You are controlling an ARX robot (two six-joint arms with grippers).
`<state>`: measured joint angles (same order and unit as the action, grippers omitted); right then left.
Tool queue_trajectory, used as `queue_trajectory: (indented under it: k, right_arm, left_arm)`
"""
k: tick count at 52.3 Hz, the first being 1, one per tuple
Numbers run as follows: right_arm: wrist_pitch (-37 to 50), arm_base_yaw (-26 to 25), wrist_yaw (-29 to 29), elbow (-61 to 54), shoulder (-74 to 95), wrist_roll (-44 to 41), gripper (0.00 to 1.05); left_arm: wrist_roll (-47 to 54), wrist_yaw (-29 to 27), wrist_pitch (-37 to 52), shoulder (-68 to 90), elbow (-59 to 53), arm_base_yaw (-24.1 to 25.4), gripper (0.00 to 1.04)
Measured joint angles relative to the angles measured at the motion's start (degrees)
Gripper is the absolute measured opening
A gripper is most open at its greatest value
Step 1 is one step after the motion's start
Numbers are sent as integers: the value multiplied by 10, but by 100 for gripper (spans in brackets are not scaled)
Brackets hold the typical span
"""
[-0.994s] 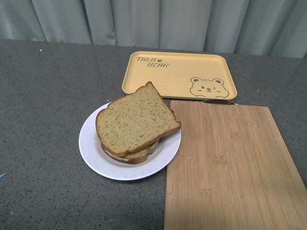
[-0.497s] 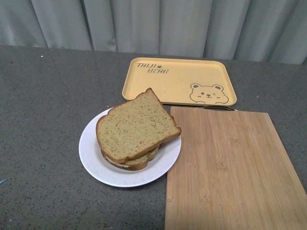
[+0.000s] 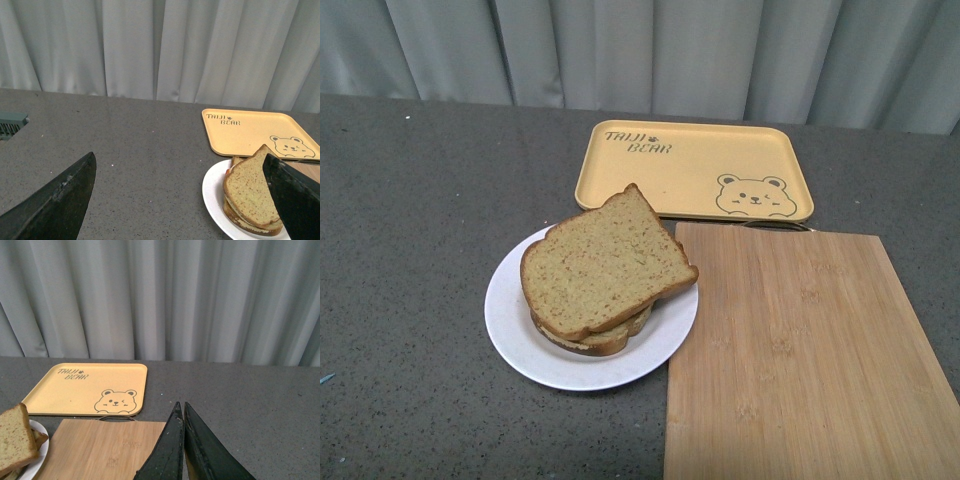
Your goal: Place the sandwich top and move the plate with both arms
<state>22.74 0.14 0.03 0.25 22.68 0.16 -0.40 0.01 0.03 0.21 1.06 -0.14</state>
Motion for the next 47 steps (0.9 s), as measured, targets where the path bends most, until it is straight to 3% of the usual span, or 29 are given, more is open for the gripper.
queue_trajectory:
  k: [37, 41, 47]
  right_arm:
    - [-127, 0, -1, 0, -129, 0, 1]
    - [-222, 0, -2, 0, -205, 0, 1]
    - [-225, 0, -2, 0, -224, 0, 1]
  left_arm:
    - [0, 0, 0, 0, 0, 0, 98]
    - [0, 0, 0, 0, 0, 0, 98]
    - [0, 0, 0, 0, 0, 0, 98]
